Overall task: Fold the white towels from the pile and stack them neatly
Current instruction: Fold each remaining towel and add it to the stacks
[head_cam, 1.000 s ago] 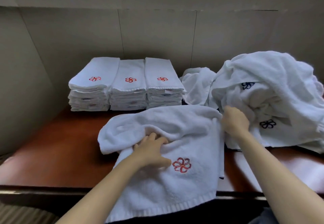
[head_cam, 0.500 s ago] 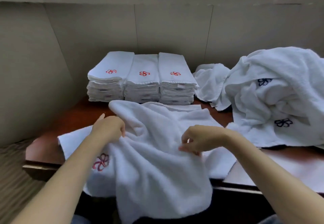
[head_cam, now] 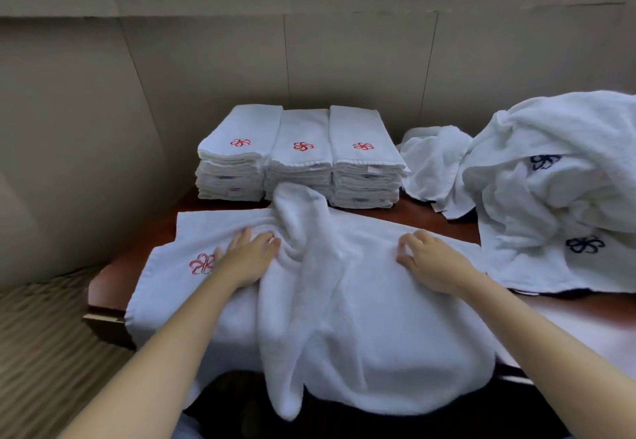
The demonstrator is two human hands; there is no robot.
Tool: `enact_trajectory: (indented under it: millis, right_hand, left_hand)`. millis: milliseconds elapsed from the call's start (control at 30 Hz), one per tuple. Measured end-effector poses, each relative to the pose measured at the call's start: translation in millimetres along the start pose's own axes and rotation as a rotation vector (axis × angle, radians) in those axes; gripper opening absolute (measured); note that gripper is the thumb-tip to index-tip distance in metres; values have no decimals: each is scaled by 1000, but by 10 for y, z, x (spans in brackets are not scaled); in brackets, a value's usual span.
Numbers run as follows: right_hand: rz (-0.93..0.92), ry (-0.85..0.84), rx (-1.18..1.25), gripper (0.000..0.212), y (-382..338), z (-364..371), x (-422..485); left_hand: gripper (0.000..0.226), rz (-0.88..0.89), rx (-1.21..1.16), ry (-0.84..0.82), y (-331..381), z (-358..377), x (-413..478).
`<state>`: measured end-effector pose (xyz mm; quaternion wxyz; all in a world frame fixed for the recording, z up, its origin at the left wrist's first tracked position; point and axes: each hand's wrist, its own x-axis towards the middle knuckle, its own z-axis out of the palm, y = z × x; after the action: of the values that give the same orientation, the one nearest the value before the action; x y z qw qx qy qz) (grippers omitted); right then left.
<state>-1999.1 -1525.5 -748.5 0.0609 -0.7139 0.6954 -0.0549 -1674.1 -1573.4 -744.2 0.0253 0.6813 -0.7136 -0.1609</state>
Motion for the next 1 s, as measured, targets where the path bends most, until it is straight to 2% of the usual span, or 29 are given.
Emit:
enact_trajectory:
  millis: [167, 267, 333, 400, 467, 500, 600, 633, 767, 833, 1000]
  right_hand:
    - [48, 29, -46, 28, 518, -40, 111]
    - [125, -40, -106, 29, 747, -165, 209]
    - [201, -87, -169, 27, 779, -288, 261]
    - [277, -69, -279, 20, 610, -379, 304]
    - [307, 26, -406, 22, 207, -358, 335]
    - [309, 55, -383, 24, -37, -277, 358]
    - [281, -21, 6, 48, -696, 113, 314]
    - [267, -48, 50, 57, -806, 229, 267]
    - [157, -35, 5, 66, -606, 276, 180]
    - [112, -68, -32, 70, -459, 236, 154]
    - [51, -123, -87, 72, -130, 104, -63]
  left_hand:
    - [52, 24, -26, 80, -549, -164, 155]
    - [43, -28, -63, 134, -879, -271, 194]
    - [31, -83, -49, 160, -959, -313, 188]
    - [27, -131, 62, 213, -822, -345, 197]
    - [36, -83, 175, 271, -527, -326, 218]
    - [42, -29, 165, 272, -359, -274, 235]
    - [64, 37, 154, 91, 87, 10, 227]
    - [68, 19, 194, 38, 167, 89, 215]
    - [76, -3, 223, -10, 231, 90, 199]
    - [70, 50, 191, 19, 247, -34, 187]
    - [36, 107, -10, 30, 179, -251, 242]
